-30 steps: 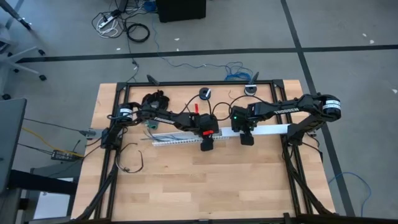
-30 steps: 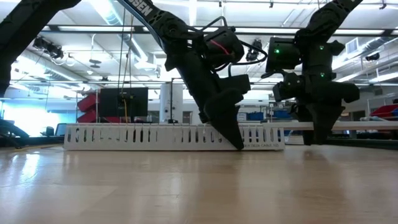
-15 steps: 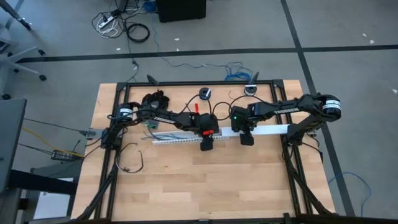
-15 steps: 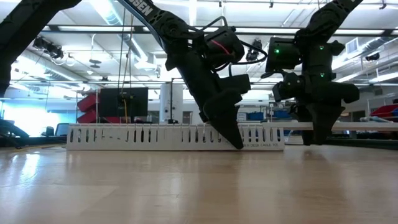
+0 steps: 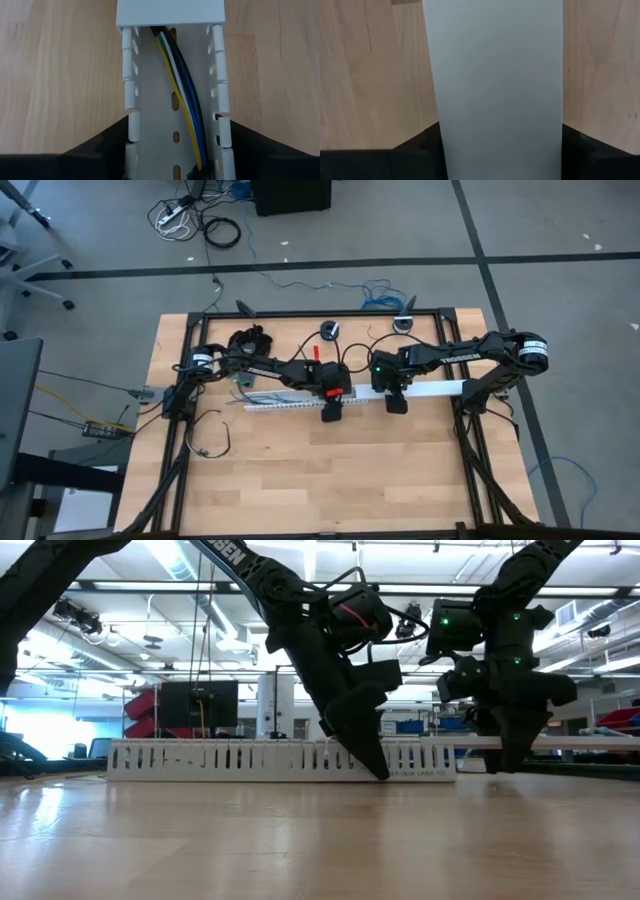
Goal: Ziptie cables
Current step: Close the white cable duct
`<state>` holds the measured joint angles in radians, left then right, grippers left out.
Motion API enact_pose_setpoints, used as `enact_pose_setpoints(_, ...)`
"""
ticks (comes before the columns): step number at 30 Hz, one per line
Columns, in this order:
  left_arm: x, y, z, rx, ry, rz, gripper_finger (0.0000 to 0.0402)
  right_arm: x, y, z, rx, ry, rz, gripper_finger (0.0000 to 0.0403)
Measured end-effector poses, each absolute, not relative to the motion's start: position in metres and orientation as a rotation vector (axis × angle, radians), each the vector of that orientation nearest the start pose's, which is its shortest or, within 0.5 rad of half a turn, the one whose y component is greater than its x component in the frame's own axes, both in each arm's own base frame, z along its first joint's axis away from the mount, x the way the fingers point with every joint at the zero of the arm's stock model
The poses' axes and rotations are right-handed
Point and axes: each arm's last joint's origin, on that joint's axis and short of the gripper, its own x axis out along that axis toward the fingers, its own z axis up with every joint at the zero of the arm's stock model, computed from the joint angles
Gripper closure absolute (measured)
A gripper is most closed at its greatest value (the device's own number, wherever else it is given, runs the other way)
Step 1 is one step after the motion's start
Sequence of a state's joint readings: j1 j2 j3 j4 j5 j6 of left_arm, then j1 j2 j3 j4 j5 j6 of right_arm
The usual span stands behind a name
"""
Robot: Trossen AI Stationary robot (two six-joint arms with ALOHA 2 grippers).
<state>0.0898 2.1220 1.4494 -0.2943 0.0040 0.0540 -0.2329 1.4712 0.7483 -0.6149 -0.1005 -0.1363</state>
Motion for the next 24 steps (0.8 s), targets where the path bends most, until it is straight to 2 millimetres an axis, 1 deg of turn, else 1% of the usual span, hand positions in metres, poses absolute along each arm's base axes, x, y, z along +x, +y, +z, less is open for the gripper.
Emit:
enact_pose_setpoints(12,0.442,0.04,0.144,0.011,0.953,0.075,0.0162,0.233,-0.052,0.155,0.108,1.33,-0.03,0.0174)
enact_pose_setpoints(16,0.443,0.04,0.145,-0.004,0.939,0.05,0.0162,0.233,-0.052,0.155,0.112,1.335,-0.024,0.0174)
enact_pose_setpoints(20,0.443,0.04,0.145,-0.013,0.928,0.034,0.0146,0.232,-0.052,0.155,0.114,1.336,-0.021,0.0174)
enact_pose_setpoints(22,0.448,0.041,0.151,-0.014,0.868,0.034,0.0133,0.237,-0.053,0.157,0.112,1.297,-0.024,0.0174)
enact_pose_setpoints(24,0.449,0.041,0.154,-0.013,0.849,0.032,0.0122,0.237,-0.053,0.158,0.113,1.288,-0.023,0.0174)
